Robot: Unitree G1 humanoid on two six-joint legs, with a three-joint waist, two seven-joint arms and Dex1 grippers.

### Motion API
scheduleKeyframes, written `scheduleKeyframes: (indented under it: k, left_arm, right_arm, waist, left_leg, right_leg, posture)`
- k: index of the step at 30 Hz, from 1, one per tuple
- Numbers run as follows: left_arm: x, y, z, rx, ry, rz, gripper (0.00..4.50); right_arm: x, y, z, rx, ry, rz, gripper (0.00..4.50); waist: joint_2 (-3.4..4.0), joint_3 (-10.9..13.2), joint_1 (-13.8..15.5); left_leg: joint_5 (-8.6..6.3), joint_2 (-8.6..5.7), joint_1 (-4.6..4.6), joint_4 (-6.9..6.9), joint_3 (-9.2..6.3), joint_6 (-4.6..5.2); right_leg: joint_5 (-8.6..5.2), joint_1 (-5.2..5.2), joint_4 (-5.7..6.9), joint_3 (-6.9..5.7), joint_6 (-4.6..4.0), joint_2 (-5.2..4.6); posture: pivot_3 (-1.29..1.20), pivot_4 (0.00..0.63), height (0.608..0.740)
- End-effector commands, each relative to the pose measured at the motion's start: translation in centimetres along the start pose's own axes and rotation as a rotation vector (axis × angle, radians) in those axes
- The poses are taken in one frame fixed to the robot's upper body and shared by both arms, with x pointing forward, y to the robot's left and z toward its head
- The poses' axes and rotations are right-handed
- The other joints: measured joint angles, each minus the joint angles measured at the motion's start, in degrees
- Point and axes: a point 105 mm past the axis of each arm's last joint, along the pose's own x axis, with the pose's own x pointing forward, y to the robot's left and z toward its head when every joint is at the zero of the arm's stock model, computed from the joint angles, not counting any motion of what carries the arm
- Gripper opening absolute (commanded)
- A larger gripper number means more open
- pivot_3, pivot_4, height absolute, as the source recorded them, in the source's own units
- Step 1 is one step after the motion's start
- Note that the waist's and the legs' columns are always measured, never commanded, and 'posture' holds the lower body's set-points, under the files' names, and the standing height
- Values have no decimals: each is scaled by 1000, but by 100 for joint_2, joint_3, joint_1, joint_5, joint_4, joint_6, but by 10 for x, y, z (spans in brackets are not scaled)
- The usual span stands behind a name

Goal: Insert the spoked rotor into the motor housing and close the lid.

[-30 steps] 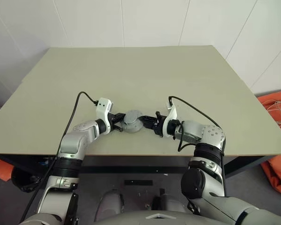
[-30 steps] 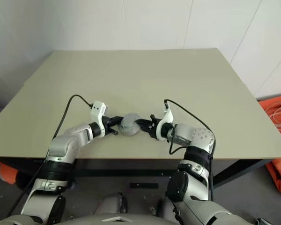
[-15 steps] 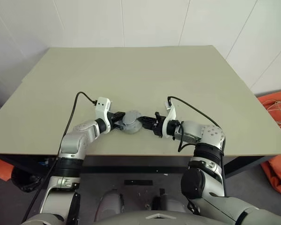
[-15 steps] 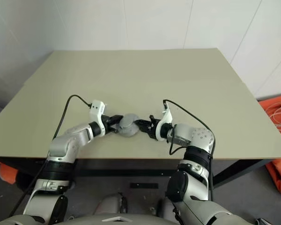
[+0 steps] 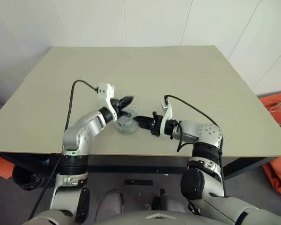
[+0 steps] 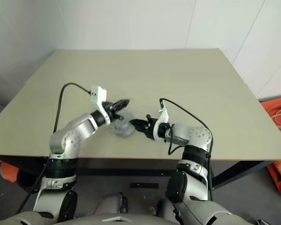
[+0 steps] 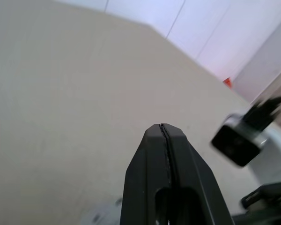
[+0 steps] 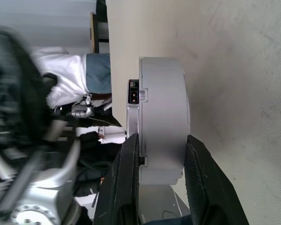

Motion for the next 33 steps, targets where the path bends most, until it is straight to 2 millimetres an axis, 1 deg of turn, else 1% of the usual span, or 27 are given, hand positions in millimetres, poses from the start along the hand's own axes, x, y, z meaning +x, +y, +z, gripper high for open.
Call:
scheduleKeyframes:
  k: [1,4,6,8,11,13,14,15,17,20,23,26,27,33]
  left_arm:
    - [-17,-9,35,-3,-137,-29,0]
    - [-33,-14,46,-40,-200,-43,0]
    - [-47,-12,48,-116,-242,-33,0]
    - [-59,-7,39,-199,-248,-3,0]
    - [-75,2,15,-393,-242,60,0]
    - [-86,4,-7,-527,-233,105,0]
    - [-90,3,-14,-578,-238,121,0]
    - [-94,3,-18,-632,-259,135,0]
    - [-99,3,-20,-683,-283,153,0]
    - [-106,12,-28,-713,-296,244,0]
    - [-111,17,-33,-736,-301,273,0]
    - [-112,18,-33,-784,-326,267,586]
    - [-113,17,-34,-797,-329,257,855]
    - [-116,17,-45,-852,-299,260,2780]
  right_arm:
    - [12,34,1,-34,-9,137,1091]
    - [11,30,3,-32,-20,123,1091]
    - [10,28,7,-29,-35,117,1091]
    - [9,29,13,-28,-53,120,1091]
    - [8,39,23,-36,-86,150,1091]
    - [8,49,30,-49,-103,176,1091]
    - [8,52,32,-55,-107,184,1091]
    - [8,54,33,-59,-108,187,1091]
    - [8,55,34,-61,-108,186,1091]
    - [8,55,33,-68,-101,184,1091]
    - [9,59,32,-75,-95,197,1091]
    - [9,67,31,-88,-91,217,1091]
    - [9,69,32,-91,-93,222,1091]
    - [9,77,34,-98,-102,240,1091]
  waist:
    - [0,0,-16]
    - [0,0,-7]
    - [1,0,-5]
    - [1,0,-2]
    - [0,1,-2]
    - [-2,2,-4]
    - [-4,3,-5]
    - [-7,4,-5]
    - [-14,7,11]
    - [-16,7,19]
    - [-16,7,1]
    - [-17,7,0]
    - [-17,7,-1]
    - [-17,7,-3]
  left_leg:
    - [0,3,-5,-1,2,0]
    - [0,12,-4,-1,3,0]
    - [0,15,-4,0,2,0]
    - [0,16,-4,0,1,0]
    - [-1,15,-4,2,1,1]
    - [-1,16,-4,6,1,1]
    - [-1,17,-6,8,1,1]
    - [-1,19,-6,9,1,1]
    - [-1,26,-3,9,0,1]
    - [-1,40,6,9,-7,-1]
    - [-1,41,4,9,-6,-2]
    - [0,41,2,9,-6,-2]
    - [0,41,2,9,-6,-2]
    - [0,41,4,9,-6,-4]
  right_leg:
    - [-2,3,3,0,-4,1]
    - [-6,4,4,-6,-10,10]
    - [-6,5,4,-6,-11,14]
    - [-6,5,3,-6,-11,15]
    - [-7,9,3,-5,-11,16]
    - [-6,8,2,-5,-10,17]
    - [-6,8,3,-5,-10,19]
    - [-6,9,1,-4,-10,22]
    - [-7,15,0,-3,-10,31]
    - [-11,29,-5,-3,-6,53]
    - [-10,26,-6,-1,40,54]
    - [-12,22,-6,0,47,56]
    - [-11,21,-5,0,49,57]
    - [-16,23,-5,1,61,58]
  posture:
    - [0,0,740]
    - [0,0,740]
    - [0,0,740]
    - [0,0,740]
    - [0,0,740]
    - [0,0,740]
    - [0,0,740]
    - [0,0,740]
    - [0,0,740]
    - [0,0,740]
    - [0,0,740]
    - [0,0,740]
    - [0,0,740]
    - [0,0,740]
